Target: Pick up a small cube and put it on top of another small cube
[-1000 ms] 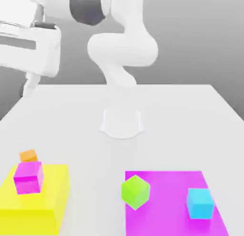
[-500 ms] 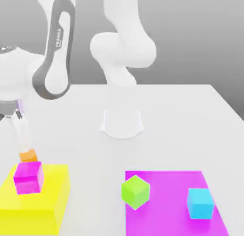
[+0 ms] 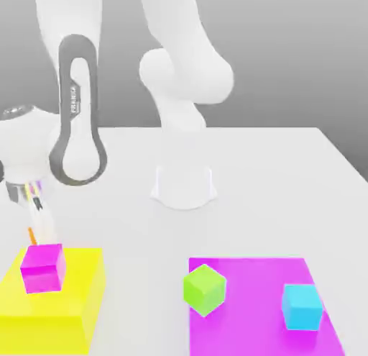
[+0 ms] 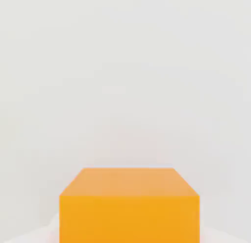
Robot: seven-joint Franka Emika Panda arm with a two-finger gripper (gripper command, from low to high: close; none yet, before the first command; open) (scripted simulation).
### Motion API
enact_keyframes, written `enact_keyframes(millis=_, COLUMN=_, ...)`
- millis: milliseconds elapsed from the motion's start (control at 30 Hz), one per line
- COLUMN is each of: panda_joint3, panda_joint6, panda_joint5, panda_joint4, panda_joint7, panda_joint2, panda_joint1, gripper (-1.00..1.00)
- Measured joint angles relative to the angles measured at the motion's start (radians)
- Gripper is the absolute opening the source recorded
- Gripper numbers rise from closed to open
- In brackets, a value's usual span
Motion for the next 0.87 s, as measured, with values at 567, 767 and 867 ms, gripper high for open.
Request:
enact_keyframes(millis=567, panda_joint3=0.105, panda_joint6=-0.542, panda_joint5=-0.186, panda_joint4=0.289, panda_joint7=0.789, panda_joint2=-0.265, panda_joint1=0.258, gripper=-1.00)
enact_keyframes(millis=767, panda_joint3=0.116, panda_joint6=-0.428, panda_joint5=-0.178, panda_joint4=0.280, panda_joint7=0.851, panda_joint2=-0.155, panda_joint1=0.271, gripper=1.00)
enact_keyframes(millis=867, panda_joint3=0.116, panda_joint6=-0.428, panda_joint5=-0.178, panda_joint4=0.280, panda_joint7=0.851, panda_joint2=-0.155, panda_joint1=0.272, gripper=1.00)
